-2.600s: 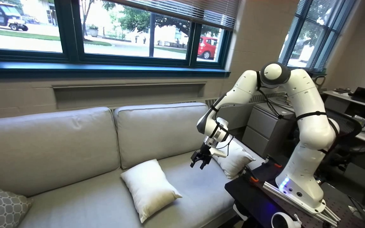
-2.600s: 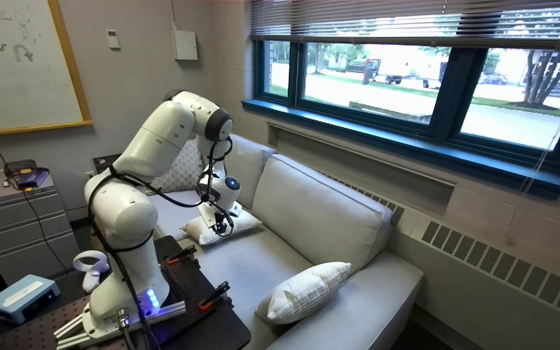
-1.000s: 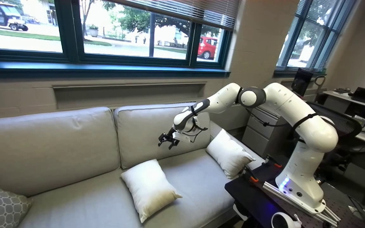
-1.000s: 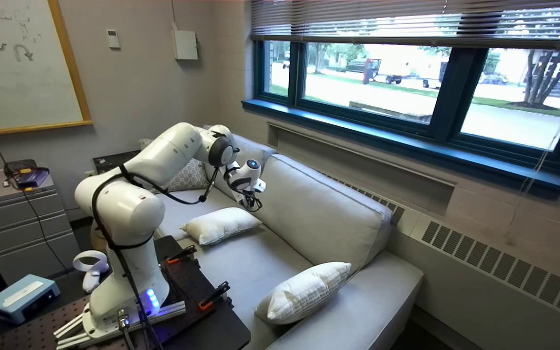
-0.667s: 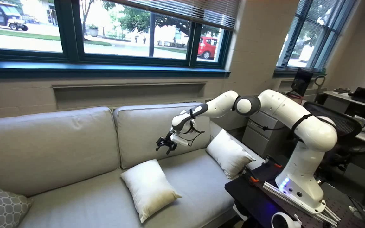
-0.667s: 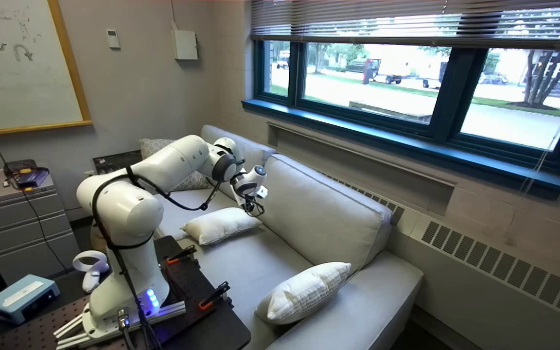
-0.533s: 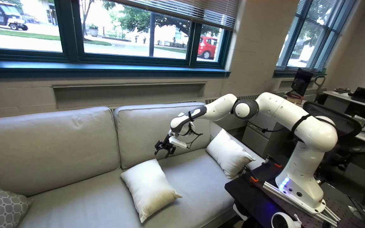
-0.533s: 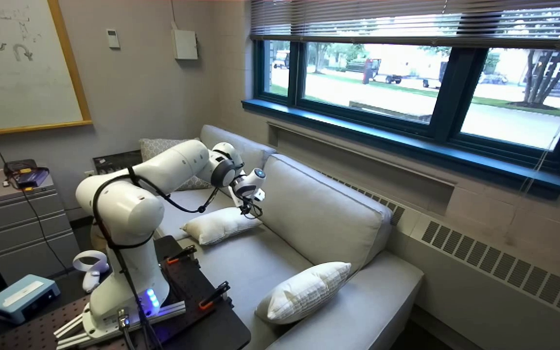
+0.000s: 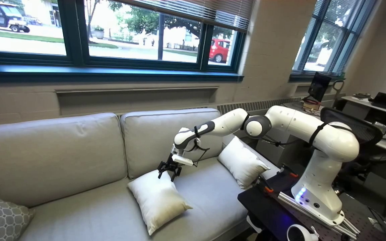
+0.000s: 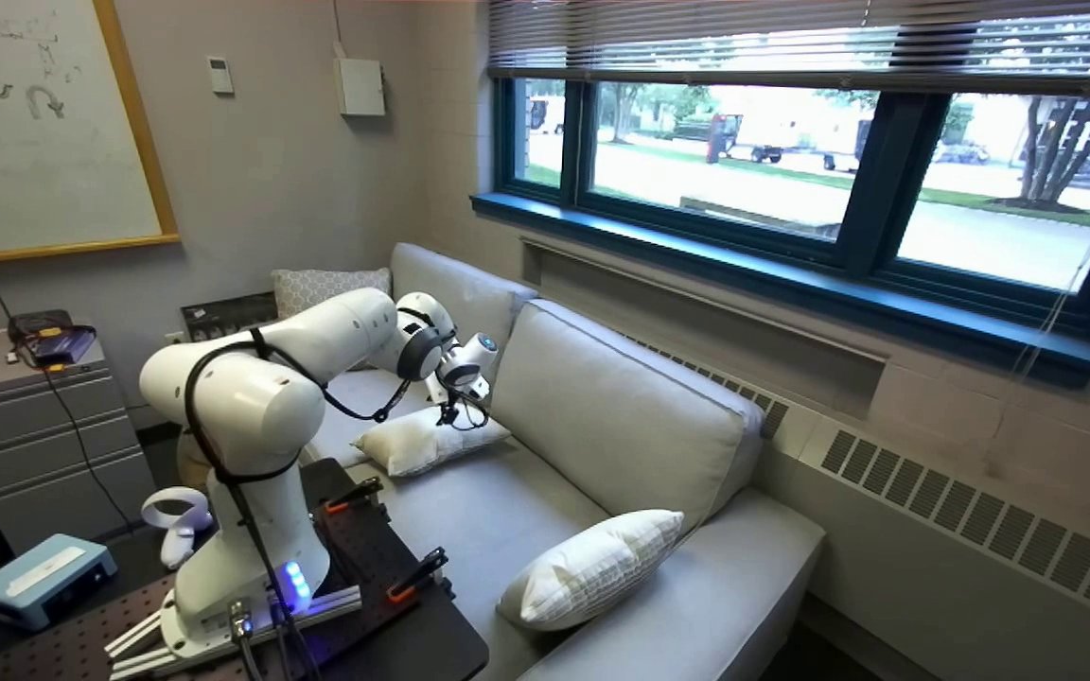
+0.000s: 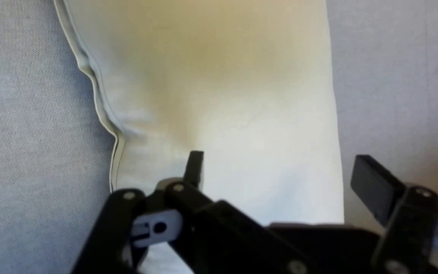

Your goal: Put the pillows upright against the armrest of the couch

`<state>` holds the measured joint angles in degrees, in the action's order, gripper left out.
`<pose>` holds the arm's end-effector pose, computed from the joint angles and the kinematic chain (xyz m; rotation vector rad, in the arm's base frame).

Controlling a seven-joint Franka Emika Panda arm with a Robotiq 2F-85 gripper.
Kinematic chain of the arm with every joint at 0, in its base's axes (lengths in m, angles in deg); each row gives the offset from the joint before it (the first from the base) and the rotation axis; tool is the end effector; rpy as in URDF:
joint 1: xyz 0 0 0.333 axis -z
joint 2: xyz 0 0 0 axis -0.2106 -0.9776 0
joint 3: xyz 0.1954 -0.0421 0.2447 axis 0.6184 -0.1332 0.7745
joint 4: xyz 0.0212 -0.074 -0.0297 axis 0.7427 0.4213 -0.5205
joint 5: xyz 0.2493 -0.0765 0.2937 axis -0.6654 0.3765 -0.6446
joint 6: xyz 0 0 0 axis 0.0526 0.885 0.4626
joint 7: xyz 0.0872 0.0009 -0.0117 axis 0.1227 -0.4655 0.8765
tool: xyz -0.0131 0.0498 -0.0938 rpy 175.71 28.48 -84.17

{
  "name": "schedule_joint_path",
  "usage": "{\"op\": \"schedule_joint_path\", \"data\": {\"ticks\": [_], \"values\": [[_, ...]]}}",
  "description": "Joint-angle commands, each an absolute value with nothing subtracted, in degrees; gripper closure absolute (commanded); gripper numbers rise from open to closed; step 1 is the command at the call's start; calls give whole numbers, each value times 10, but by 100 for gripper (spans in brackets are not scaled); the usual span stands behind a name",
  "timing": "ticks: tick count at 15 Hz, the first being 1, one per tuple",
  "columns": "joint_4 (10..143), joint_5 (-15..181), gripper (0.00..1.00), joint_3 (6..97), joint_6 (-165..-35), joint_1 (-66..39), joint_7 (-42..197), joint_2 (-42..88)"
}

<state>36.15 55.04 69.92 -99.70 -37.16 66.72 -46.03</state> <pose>0.6052 0.4145 -0.0452 -2.6250 0.1608 0.3774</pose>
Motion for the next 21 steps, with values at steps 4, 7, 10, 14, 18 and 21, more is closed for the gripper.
{"op": "schedule_joint_path", "data": {"ticks": [4,7,10,14,18,21], "values": [[385,562,0,684,-992,-365,571,-461],[396,558,0,678,-1011,-365,541,-461],[401,550,0,689,-1027,-366,525,-461],[411,547,0,704,-1021,-365,523,-461],[449,545,0,696,-1018,-351,528,-461],[479,541,0,694,-1023,-337,532,-462]]}}
